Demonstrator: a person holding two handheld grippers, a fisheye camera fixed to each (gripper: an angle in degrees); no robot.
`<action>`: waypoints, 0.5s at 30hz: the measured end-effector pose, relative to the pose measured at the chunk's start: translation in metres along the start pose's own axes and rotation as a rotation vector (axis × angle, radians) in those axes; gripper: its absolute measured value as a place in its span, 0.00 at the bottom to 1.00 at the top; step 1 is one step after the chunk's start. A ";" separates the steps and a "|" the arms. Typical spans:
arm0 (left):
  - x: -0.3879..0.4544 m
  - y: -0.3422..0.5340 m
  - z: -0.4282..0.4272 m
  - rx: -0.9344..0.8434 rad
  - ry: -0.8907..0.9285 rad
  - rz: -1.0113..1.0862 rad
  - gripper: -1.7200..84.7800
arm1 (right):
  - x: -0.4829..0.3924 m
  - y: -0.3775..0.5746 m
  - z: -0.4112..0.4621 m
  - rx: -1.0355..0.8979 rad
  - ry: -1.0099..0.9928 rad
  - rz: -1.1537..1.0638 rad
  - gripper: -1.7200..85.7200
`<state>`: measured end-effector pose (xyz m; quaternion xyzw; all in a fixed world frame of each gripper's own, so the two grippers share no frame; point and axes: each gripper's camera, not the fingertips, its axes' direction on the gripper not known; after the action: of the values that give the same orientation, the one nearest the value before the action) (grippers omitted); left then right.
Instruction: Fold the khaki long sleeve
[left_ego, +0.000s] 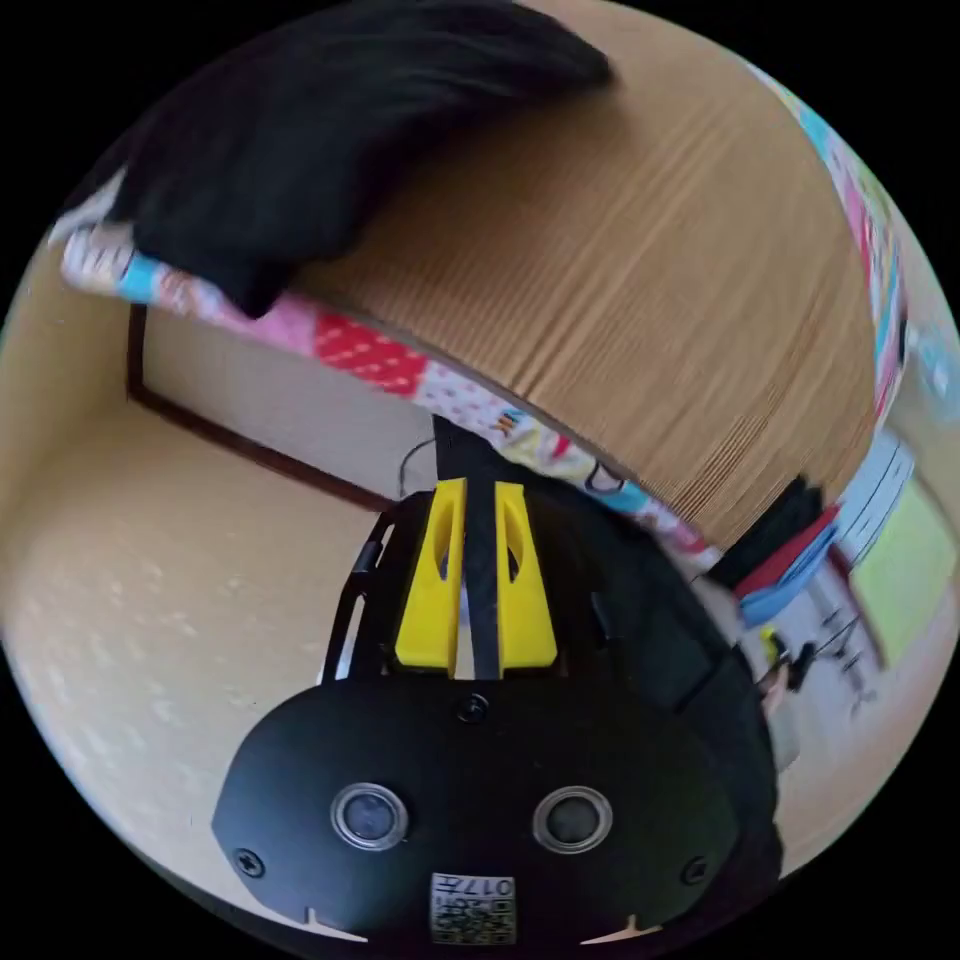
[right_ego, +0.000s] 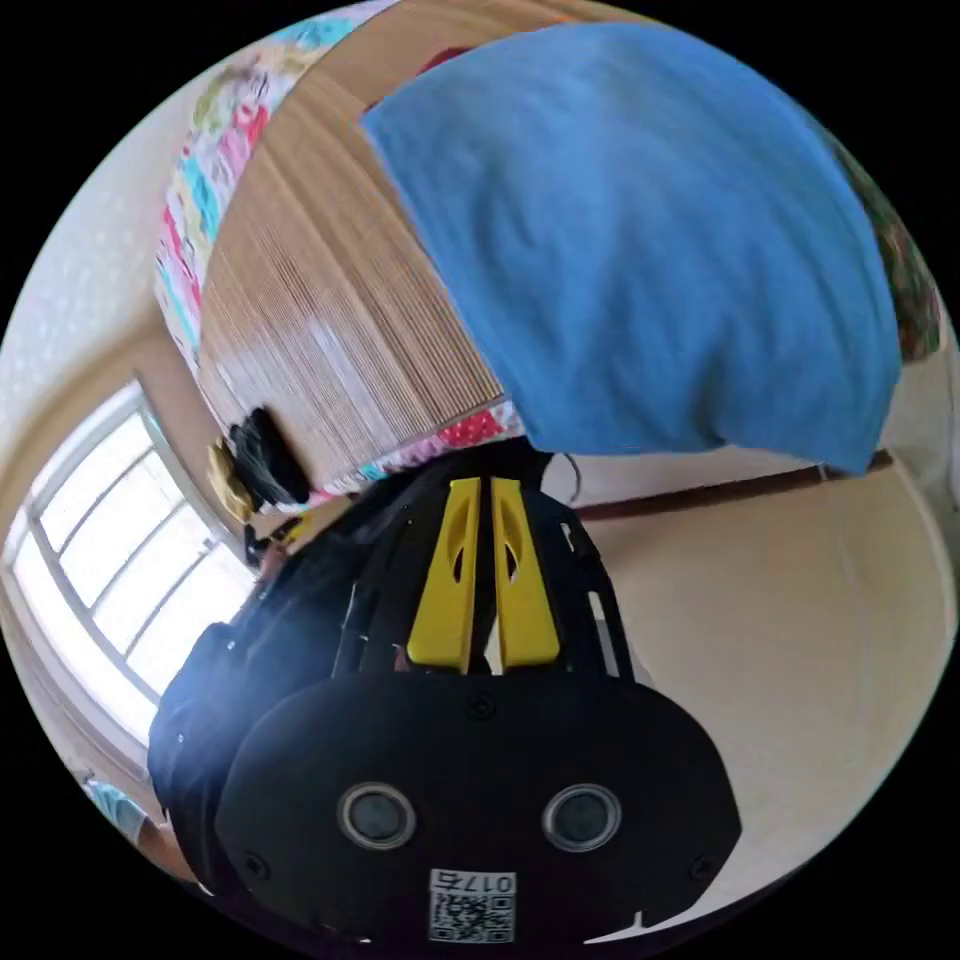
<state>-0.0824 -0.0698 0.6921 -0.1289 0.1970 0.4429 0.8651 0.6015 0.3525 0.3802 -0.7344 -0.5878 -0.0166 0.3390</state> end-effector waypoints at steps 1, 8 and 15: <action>-0.027 0.016 -0.006 0.067 0.117 -0.076 0.08 | -0.028 -0.013 0.005 -0.056 0.087 -0.025 0.07; -0.043 0.038 0.017 0.058 0.171 0.073 0.12 | -0.172 -0.054 0.046 -0.257 0.469 -0.053 0.07; -0.017 0.005 -0.107 0.363 0.048 0.354 0.15 | -0.276 -0.042 0.113 -0.364 0.263 -0.294 0.03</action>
<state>-0.1198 -0.1210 0.6044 0.0545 0.3134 0.5415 0.7782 0.4373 0.1797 0.1967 -0.6815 -0.6263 -0.2666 0.2688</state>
